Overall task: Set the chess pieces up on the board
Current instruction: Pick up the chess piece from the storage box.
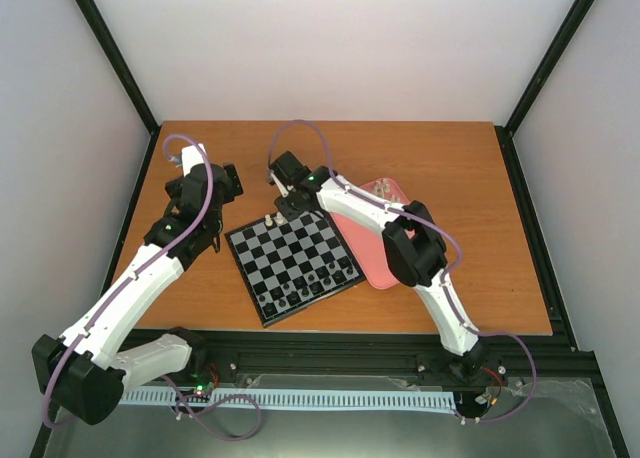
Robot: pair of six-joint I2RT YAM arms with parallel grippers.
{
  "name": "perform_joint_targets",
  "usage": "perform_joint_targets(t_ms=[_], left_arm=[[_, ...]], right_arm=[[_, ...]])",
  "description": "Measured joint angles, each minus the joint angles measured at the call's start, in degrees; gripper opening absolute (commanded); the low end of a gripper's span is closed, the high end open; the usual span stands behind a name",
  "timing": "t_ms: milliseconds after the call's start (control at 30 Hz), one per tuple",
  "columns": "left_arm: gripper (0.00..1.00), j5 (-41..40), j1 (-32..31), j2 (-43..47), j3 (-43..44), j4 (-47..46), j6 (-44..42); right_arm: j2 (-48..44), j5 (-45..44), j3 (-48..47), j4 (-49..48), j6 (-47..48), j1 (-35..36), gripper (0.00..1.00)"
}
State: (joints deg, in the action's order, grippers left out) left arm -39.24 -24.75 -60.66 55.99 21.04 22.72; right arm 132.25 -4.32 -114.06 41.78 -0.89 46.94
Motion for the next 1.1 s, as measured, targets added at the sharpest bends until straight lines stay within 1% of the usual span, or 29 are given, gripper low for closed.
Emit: perform_joint_targets(t_ms=[200,400,467,633,800,1100], left_arm=[[1.00,0.02,0.00,0.13,0.00,0.00,0.00],[1.00,0.04,0.00,0.59,0.00,0.00,0.00],[1.00,0.07,0.00,0.70,0.00,0.00,0.00],[1.00,0.31,0.00,0.72,0.00,0.00,0.00],[1.00,1.14,0.00,0.35,0.00,0.00,0.02],[1.00,1.53,0.00,0.04,0.00,0.00,0.22]], right_arm=[[-4.48,-1.14,2.25,-2.71,-0.02,0.00,0.42],[-9.64,-4.52,8.52,-5.40,-0.68,-1.03,0.43],[-11.34,-6.10,11.02,-5.70,-1.22,-2.38,0.42],[-14.53,-10.91,17.84,-6.12,-3.30,-8.66,0.42],[-14.91,-13.68,22.58,-6.25,-4.85,-13.70,0.42],[-14.88,-15.28,23.34,-7.17,-5.88,-17.29,0.42]])
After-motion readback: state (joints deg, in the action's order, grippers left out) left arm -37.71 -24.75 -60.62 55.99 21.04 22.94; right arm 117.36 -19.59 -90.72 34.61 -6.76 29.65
